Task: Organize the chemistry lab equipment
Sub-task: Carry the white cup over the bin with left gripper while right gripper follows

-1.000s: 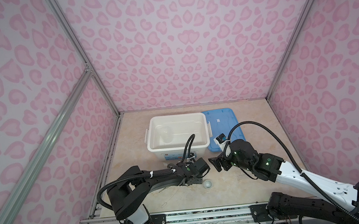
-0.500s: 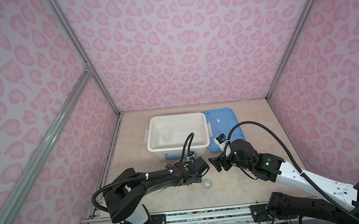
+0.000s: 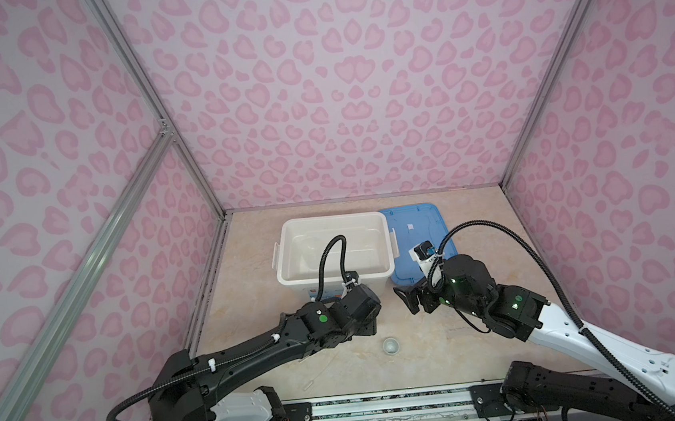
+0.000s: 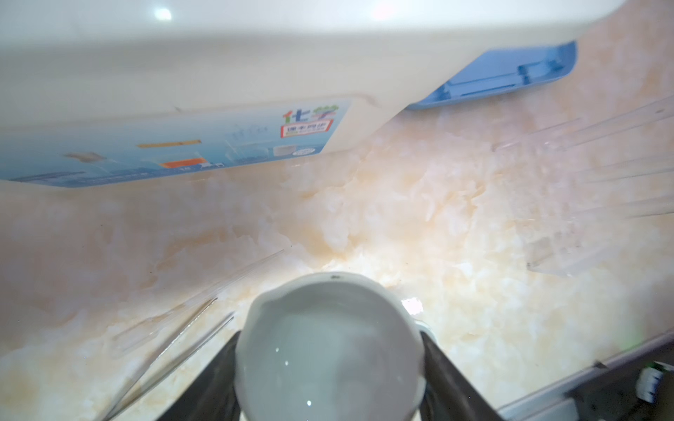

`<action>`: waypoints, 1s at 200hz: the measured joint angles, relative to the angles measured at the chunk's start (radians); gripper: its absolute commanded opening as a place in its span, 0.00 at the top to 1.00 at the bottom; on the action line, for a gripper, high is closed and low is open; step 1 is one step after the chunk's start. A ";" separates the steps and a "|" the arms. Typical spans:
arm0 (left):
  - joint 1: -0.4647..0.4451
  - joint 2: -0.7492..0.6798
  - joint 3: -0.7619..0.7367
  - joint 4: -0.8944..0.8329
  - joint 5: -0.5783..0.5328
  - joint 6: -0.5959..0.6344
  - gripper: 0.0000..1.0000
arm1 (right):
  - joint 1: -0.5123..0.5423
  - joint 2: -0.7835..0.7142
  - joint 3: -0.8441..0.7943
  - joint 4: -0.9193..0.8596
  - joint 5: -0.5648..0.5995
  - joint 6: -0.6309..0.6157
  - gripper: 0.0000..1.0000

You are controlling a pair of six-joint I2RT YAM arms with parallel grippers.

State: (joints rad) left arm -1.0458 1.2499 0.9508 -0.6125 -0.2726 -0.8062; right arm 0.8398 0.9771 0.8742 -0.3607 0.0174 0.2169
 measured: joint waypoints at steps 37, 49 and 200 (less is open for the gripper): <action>0.024 -0.066 0.174 -0.162 -0.008 0.051 0.38 | -0.002 0.048 0.085 -0.001 -0.019 -0.011 0.02; 0.059 -0.065 0.237 -0.200 -0.007 0.080 0.39 | -0.002 0.072 0.117 0.000 -0.023 -0.011 0.02; 0.607 0.251 0.416 -0.207 0.138 0.399 0.44 | -0.067 0.568 0.517 0.026 -0.098 -0.026 0.04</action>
State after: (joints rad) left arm -0.4385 1.5013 1.3670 -0.8196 -0.1341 -0.4068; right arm 0.7727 1.5452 1.3914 -0.3351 -0.0811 0.1909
